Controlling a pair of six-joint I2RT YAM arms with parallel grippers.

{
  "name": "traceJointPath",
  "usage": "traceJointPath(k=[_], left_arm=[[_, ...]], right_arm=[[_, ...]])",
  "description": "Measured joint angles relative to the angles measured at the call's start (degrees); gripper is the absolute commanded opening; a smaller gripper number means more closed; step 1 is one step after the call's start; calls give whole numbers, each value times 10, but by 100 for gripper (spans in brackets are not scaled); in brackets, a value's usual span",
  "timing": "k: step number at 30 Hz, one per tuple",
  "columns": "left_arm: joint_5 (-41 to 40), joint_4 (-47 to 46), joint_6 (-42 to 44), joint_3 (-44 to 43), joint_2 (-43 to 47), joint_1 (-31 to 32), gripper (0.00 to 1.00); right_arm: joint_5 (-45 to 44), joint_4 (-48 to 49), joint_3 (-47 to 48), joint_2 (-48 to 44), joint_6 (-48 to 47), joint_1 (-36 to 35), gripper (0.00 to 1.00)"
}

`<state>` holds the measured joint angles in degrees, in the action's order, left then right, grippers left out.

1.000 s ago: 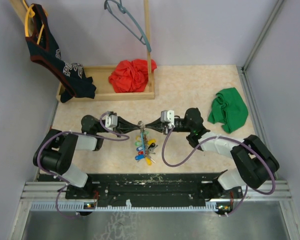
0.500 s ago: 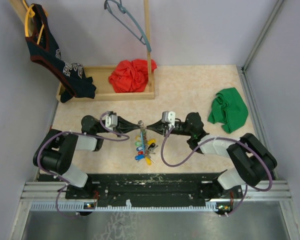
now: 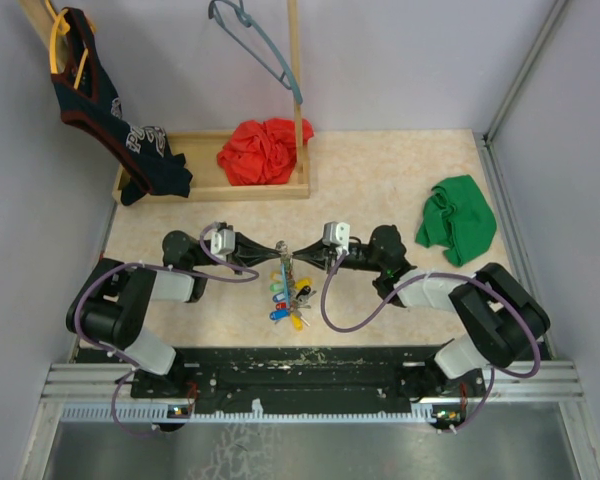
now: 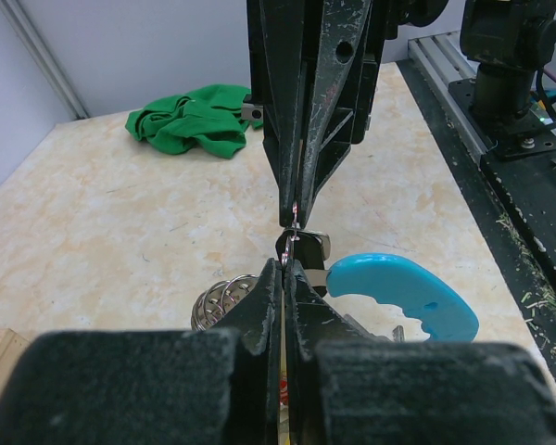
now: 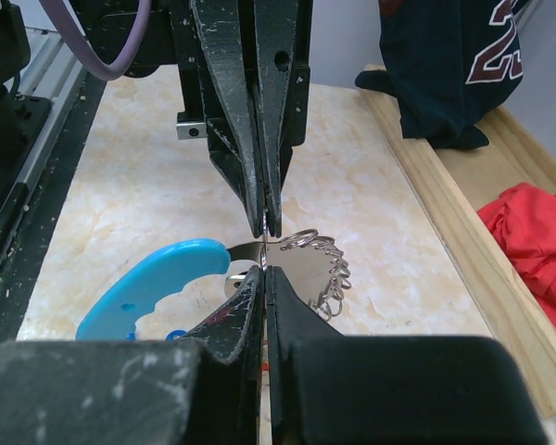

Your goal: Put the keys on the keyring

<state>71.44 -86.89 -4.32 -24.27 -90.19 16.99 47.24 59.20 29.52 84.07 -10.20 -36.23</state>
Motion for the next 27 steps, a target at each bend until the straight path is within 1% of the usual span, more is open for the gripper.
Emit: traceJointPath(k=[27], left_arm=[[0,0,-5,0,0,2,0]], right_arm=[[-1,23,0,16,27,0,0]])
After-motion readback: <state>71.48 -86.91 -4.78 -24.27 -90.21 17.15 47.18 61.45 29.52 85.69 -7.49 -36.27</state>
